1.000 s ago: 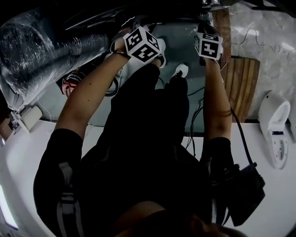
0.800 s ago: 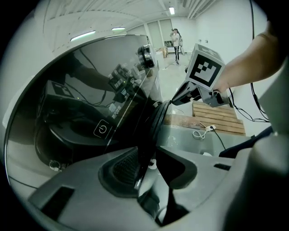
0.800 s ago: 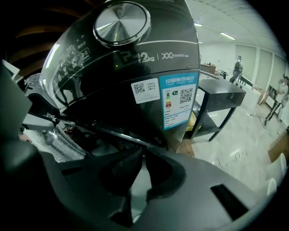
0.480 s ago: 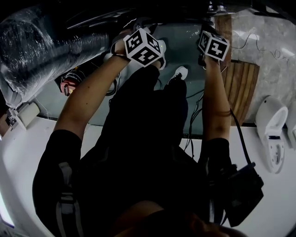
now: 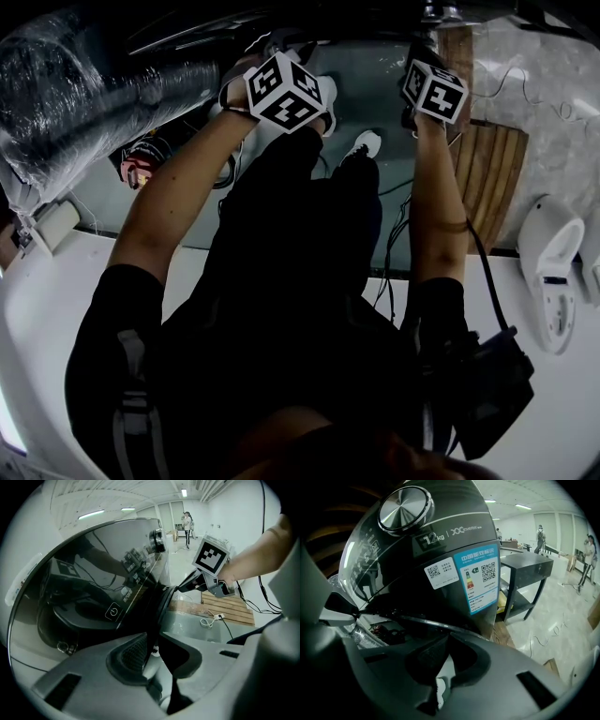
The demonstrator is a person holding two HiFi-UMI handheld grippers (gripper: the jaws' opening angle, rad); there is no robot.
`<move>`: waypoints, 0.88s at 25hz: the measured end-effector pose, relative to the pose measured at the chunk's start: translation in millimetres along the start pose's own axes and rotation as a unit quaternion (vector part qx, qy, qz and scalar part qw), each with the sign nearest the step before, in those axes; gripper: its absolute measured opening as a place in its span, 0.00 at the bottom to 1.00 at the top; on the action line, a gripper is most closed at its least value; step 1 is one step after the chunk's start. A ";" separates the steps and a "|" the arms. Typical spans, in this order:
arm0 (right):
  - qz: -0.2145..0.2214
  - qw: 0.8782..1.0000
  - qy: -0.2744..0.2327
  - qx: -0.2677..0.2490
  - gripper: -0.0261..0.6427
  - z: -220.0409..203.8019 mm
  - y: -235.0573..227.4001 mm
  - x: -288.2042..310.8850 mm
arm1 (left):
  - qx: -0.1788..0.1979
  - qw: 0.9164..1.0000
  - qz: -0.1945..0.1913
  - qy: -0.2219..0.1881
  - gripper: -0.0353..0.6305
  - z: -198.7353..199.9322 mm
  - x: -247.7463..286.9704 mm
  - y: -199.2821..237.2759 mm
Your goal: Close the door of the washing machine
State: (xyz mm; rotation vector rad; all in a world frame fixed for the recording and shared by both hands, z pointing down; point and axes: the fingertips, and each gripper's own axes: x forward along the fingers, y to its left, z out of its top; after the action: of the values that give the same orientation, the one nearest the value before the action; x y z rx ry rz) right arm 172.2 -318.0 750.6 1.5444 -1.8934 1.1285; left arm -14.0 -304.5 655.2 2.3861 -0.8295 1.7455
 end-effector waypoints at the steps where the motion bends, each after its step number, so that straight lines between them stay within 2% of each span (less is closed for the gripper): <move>1: -0.001 1.000 0.001 0.002 0.05 0.8 -0.4 2.3 | -0.003 1.000 0.002 0.000 0.17 0.3 0.7 0.8; 10: 0.016 0.999 0.012 -0.025 0.05 0.5 -1.3 4.9 | -0.030 1.000 0.001 -0.001 0.17 0.0 1.6 2.0; 13: 0.021 0.999 -0.001 -0.031 0.05 3.0 -0.8 4.3 | -0.055 0.998 -0.013 -0.019 0.17 -0.6 0.9 4.7; 17: 0.018 0.999 -0.016 -0.028 0.05 12.1 -5.0 -8.3 | -0.085 0.996 -0.022 -0.022 0.17 -1.1 -4.0 3.6; 20: 0.028 0.999 -0.018 -0.037 0.05 21.5 -5.0 -21.7 | -0.120 0.990 -0.057 -0.051 0.14 9.8 -16.9 -11.4; 22: 0.035 0.998 -0.019 -0.057 0.05 26.2 -1.1 -31.7 | -0.141 0.986 -0.059 -0.070 0.13 16.0 -27.2 -15.3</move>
State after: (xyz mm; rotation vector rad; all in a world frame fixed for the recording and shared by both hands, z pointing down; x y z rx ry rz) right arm 185.9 -320.8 711.8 1.4577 -2.0136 1.0092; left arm 1.2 -287.0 628.9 2.3327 -0.8659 1.3321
